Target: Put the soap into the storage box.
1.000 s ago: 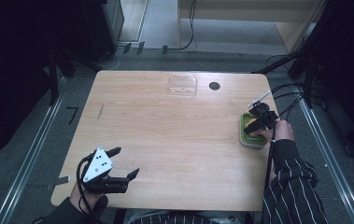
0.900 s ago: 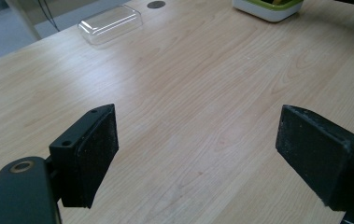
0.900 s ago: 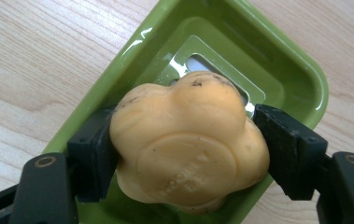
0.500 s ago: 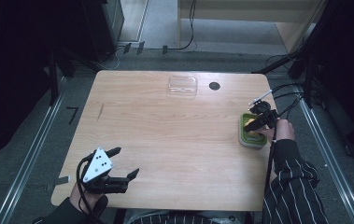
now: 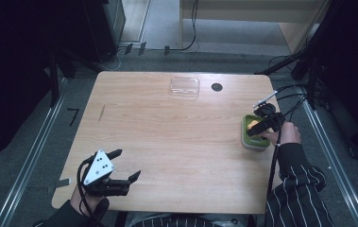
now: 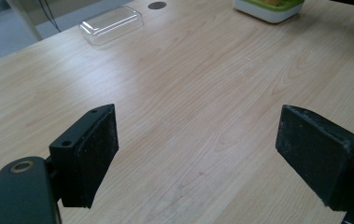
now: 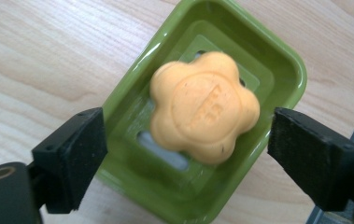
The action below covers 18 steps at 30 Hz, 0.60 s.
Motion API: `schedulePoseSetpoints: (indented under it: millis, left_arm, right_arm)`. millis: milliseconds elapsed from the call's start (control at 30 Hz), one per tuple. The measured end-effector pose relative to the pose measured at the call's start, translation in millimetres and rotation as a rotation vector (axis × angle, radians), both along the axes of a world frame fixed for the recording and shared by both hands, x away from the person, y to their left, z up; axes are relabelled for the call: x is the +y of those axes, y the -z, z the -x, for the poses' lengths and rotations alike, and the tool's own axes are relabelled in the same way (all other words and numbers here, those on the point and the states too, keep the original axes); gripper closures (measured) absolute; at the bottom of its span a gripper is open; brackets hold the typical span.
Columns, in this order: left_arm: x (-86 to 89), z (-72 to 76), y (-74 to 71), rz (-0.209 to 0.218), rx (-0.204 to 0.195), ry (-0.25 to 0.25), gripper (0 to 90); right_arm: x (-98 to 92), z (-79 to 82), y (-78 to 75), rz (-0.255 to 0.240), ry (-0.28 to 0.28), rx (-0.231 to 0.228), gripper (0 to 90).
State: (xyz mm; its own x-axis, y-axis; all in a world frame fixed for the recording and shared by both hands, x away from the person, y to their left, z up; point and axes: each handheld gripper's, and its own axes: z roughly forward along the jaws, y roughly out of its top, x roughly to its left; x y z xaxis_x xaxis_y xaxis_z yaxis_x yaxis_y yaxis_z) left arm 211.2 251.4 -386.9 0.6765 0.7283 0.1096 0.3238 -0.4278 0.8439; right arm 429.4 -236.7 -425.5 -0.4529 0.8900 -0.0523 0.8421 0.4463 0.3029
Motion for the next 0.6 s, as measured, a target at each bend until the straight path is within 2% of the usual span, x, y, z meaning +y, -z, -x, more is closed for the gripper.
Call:
schedulePoseSetpoints:
  millis: [133,233,600]
  left_arm:
    - [0.1,0.1,-0.2,-0.002,-0.001,-0.001,13.6]
    - [0.0,0.1,-0.2,-0.001,-0.001,-0.002,13.6]
    - [0.0,0.1,0.0,0.002,0.0,0.0,13.6]
  right_arm:
    - [0.7,6.1,-3.1,0.014,0.001,0.007,9.3]
    - [0.0,11.2,-4.0,0.015,0.009,0.039,6.2]
    - [4.8,27.3,-3.9,0.019,0.0,0.09,4.3]
